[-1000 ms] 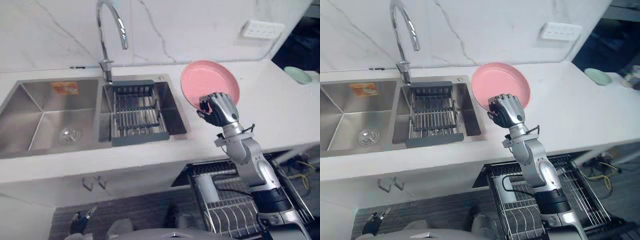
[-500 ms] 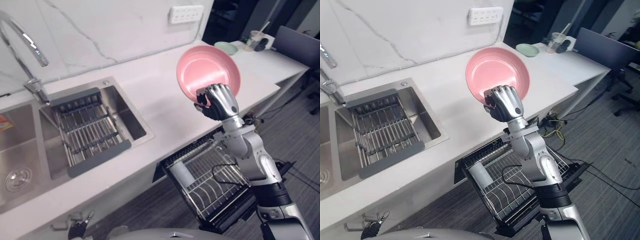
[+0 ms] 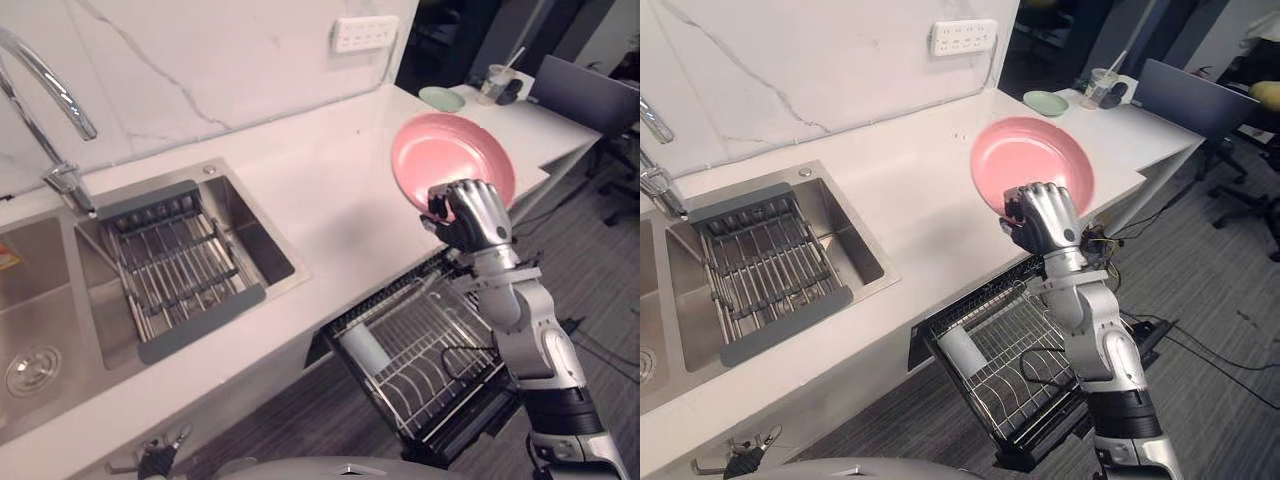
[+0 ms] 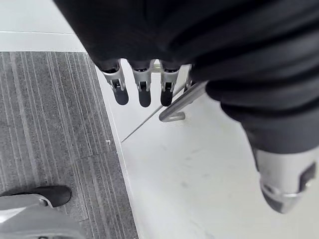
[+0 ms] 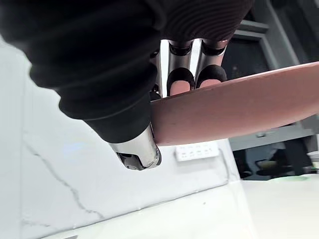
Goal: Walk over to the sink, pick up the cup, carry it to the dishwasher, place the cup inside the dishwasher, then close the dishwasher door
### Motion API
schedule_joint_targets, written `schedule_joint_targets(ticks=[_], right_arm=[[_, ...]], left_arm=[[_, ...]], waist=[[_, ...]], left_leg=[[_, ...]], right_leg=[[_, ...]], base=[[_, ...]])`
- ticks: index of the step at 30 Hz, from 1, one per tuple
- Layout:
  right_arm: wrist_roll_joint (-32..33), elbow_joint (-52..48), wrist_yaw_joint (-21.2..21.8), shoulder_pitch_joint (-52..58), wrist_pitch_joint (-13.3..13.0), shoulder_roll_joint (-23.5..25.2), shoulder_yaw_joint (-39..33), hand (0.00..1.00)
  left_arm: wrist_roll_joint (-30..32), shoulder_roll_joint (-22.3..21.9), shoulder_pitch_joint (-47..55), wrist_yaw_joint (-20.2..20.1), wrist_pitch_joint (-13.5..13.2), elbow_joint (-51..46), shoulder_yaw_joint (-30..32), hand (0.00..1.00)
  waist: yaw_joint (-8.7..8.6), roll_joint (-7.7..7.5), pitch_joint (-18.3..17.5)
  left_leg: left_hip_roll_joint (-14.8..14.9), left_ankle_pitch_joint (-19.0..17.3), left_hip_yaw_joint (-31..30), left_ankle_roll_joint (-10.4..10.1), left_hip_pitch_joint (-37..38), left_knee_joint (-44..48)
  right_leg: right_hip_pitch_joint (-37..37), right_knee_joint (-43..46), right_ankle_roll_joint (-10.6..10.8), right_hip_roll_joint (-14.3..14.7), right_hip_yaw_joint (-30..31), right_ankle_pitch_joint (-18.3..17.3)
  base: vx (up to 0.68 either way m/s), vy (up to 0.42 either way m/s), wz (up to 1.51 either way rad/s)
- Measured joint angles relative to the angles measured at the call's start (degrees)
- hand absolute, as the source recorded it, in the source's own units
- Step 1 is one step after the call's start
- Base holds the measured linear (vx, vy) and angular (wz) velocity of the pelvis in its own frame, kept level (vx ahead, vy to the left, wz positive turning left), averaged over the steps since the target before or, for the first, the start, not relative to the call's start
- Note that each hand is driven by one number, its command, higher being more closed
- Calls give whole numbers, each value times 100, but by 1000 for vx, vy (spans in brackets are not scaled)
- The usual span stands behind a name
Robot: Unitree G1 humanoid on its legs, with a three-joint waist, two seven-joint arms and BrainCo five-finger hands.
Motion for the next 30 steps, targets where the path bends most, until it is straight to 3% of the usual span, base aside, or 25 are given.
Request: schedule_joint_targets(ticks=[13,20,25,30], right_arm=[[200,2,-218,651,183,430,-980,100],[283,611,-451,911,349,693,-1122,100],[340,951,-828,693,514,689,-1127,100],[507,1137,-876,364,630,685,-1059,100]], left_arm=[[109,71,-13,13,-155,-2,-47,0],[97,100,-85,0,-152,-47,-73,0],[-38,114,-329,-10,-168,-244,-283,0],[-311,113,-459,-69,-211,-265,-598,0]], waist=[[-192,-95,200],[-307,-1,421],[-348,75,833],[-351,266,1128]], left_leg=[[-104,12,166,29,-164,-223],[-139,49,323,90,-500,-181],[-196,112,328,189,-954,-63],[-276,146,329,238,-1132,-32]], right_leg=[[-306,-282,197,13,410,235],[-704,-278,179,-3,629,402],[-1117,-284,186,-75,646,545],[-1288,-281,238,-158,661,580]], base=[[-98,8,-12],[-65,21,-16],[-53,33,-3],[-17,41,-1]])
